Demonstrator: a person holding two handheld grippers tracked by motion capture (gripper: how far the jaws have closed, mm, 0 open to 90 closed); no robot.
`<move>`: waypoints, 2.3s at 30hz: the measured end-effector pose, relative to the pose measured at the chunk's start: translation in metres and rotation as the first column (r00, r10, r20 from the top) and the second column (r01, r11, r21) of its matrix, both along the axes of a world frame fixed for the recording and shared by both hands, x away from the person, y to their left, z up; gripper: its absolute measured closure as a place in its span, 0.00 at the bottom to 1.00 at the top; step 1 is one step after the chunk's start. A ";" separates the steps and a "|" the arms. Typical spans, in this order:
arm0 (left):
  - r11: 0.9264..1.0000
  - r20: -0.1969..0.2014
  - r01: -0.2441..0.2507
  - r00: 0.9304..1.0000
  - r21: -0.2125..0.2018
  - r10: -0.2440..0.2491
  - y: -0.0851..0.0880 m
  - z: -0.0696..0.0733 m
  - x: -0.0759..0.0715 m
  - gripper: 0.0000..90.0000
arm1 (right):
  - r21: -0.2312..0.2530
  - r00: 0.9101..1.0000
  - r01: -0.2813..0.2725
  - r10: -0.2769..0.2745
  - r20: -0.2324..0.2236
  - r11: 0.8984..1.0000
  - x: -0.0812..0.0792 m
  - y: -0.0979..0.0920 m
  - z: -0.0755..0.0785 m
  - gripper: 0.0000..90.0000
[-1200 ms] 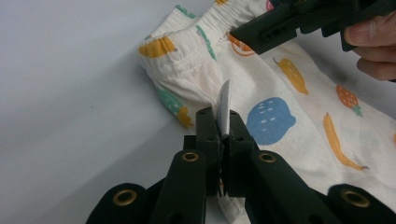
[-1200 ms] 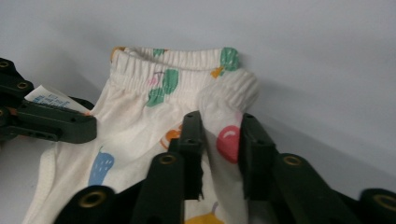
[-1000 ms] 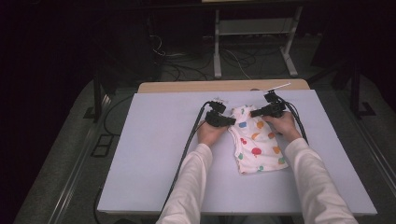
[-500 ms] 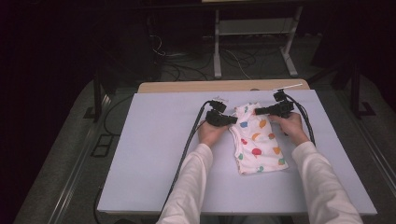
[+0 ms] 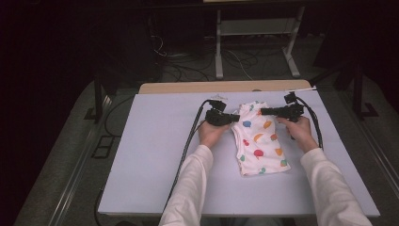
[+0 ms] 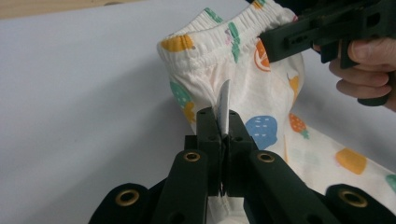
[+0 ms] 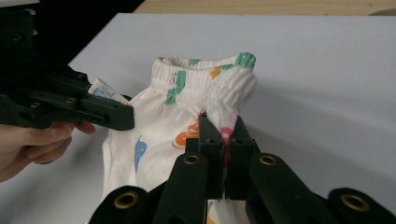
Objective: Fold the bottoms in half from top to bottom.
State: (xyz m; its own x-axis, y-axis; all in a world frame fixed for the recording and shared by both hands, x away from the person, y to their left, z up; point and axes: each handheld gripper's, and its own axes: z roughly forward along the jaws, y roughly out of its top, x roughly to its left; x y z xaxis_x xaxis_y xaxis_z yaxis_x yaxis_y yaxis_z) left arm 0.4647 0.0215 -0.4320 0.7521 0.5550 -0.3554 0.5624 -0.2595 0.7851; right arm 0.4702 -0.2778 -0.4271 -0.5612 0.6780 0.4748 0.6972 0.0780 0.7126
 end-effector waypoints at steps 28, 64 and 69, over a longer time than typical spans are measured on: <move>0.997 0.023 0.040 0.999 -0.067 -0.039 -0.002 0.015 -0.021 0.97 | 0.021 0.997 -0.027 0.026 0.070 0.999 -0.036 -0.015 0.014 0.96; 0.993 0.023 0.096 0.995 -0.075 -0.095 -0.004 0.013 -0.053 0.97 | 0.011 0.998 -0.032 0.032 0.059 0.999 -0.073 -0.023 0.006 0.96; 0.992 0.023 0.107 0.994 -0.068 -0.106 -0.003 0.013 -0.058 0.97 | 0.005 0.998 -0.037 0.037 0.059 0.999 -0.077 -0.022 0.004 0.96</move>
State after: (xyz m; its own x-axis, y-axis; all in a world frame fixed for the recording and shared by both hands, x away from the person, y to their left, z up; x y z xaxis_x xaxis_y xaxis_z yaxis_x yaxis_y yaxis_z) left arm 0.4068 0.0184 -0.4188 0.8125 0.4459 -0.3755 0.5194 -0.2615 0.8135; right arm 0.3930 -0.3001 -0.4227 -0.6129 0.6531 0.4448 0.6510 0.0984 0.7527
